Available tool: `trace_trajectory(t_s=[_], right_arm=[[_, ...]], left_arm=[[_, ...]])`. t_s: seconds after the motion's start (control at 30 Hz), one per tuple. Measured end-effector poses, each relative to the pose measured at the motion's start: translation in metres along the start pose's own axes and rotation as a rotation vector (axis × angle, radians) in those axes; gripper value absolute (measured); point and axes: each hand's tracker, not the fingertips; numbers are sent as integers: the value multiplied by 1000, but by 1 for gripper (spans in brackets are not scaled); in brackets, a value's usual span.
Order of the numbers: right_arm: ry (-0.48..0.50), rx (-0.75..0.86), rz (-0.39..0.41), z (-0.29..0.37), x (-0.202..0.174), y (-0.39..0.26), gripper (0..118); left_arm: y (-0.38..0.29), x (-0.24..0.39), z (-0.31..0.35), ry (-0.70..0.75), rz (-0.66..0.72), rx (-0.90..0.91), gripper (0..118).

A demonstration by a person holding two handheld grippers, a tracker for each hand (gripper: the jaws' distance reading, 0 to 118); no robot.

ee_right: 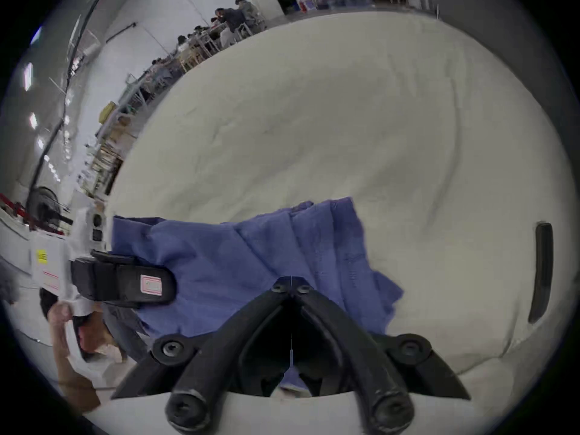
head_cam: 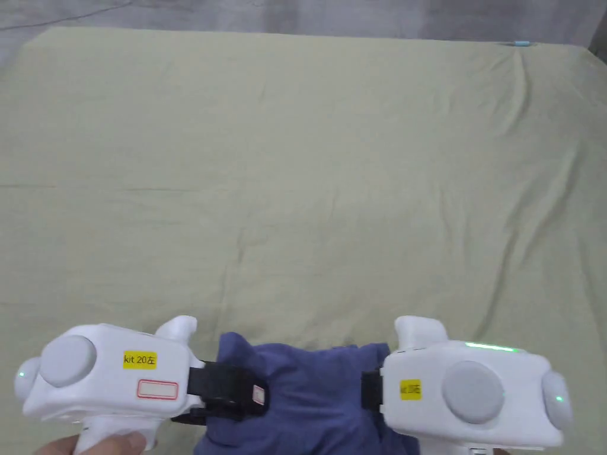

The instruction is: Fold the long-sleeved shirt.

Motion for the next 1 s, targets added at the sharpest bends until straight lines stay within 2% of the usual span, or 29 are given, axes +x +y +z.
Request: trace_trajectory(t_s=[0.07, 0.1, 0.23, 0.3, 0.4, 0.57, 0.6, 0.63, 0.67, 0.7, 0.73, 0.8, 0.87, 1.0], right_arm=[[99, -21, -34, -10, -37, -1, 0], [124, -41, -18, -17, -59, -2, 0], [176, -58, 119, -30, -149, -14, 0], [259, -134, 157, -38, -186, -22, 0], [303, -146, 209, -41, -221, -32, 0], [313, -208, 261, -46, -235, -39, 0], [319, -208, 252, -46, -234, -38, 0], [320, -203, 254, -45, -234, -37, 0], [314, -189, 262, -45, -235, -36, 0], [298, -164, 272, -44, -236, -35, 0], [296, -156, 273, -43, -236, -33, 0], [309, -155, 267, -39, -234, -29, 0], [324, -147, 259, -34, -231, -27, 0], [348, -108, 235, -10, -210, -17, 0]], left_arm=[[5, -20, 29, 123, -36, 12, 22], [8, -33, 44, 166, -42, 15, 22], [20, -94, 101, 294, 53, -1, 22], [25, -120, 127, 369, 94, 1, 22], [35, -154, 163, 503, 120, 23, 22], [42, -196, 185, 611, 145, -22, 22], [43, -199, 184, 605, 147, -23, 25], [42, -199, 184, 593, 154, -23, 40], [41, -198, 182, 560, 182, -2, 74], [40, -196, 182, 575, 196, 12, 98], [38, -193, 181, 645, 197, 36, 108], [36, -183, 182, 767, 99, 33, 109], [32, -167, 191, 828, 61, 116, 109], [29, -129, 209, 757, 18, 252, 109]])
